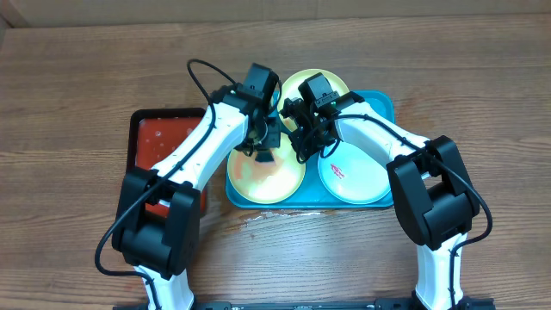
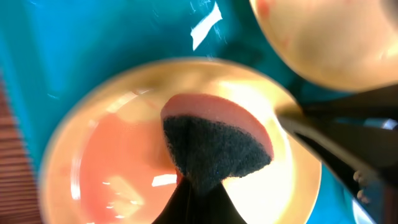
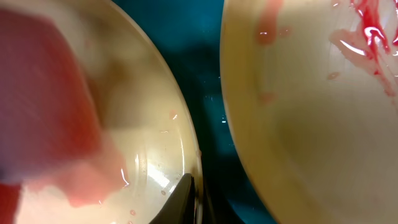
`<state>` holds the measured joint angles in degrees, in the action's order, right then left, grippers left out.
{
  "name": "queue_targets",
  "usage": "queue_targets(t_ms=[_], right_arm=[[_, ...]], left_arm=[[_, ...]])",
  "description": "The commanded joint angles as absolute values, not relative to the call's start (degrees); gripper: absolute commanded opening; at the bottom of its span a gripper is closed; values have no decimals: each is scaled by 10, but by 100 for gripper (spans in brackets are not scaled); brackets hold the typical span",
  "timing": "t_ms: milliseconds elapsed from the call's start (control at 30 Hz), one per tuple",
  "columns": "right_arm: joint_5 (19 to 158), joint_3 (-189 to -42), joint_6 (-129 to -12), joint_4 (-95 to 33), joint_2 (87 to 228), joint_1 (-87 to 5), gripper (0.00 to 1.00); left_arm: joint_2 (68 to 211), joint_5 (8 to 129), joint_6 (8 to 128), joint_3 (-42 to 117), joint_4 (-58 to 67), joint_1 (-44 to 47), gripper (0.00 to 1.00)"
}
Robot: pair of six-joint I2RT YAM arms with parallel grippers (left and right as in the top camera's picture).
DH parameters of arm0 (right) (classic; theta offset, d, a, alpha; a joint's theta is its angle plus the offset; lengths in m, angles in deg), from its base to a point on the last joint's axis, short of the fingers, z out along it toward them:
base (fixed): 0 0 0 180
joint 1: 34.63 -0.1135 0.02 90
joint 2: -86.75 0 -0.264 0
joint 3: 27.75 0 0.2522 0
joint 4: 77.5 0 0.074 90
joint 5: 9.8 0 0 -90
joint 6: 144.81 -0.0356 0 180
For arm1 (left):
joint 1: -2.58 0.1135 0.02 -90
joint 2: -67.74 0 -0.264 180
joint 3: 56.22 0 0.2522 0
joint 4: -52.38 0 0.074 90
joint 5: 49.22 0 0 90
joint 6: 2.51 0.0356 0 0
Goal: Clean dirty plates on tray and stack at the side
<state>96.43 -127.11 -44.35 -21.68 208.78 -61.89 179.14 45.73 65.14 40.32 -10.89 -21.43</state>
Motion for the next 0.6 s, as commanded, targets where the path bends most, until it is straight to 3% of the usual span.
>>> queue_targets(t_ms=[0, 167, 400, 567], right_arm=[[953, -1271, -446, -215, 2100, -619, 7], [953, -1271, -446, -216, 2100, -619, 7], [947, -1271, -462, -216, 2100, -619, 4], [941, -1272, -472, -216, 2100, -619, 4]], left_arm=[[1803, 494, 644, 355, -90, -223, 4], [1803, 459, 644, 302, -48, -223, 4], [1802, 197, 629, 303, -65, -221, 4], [1793, 154, 600, 351, -117, -216, 4]])
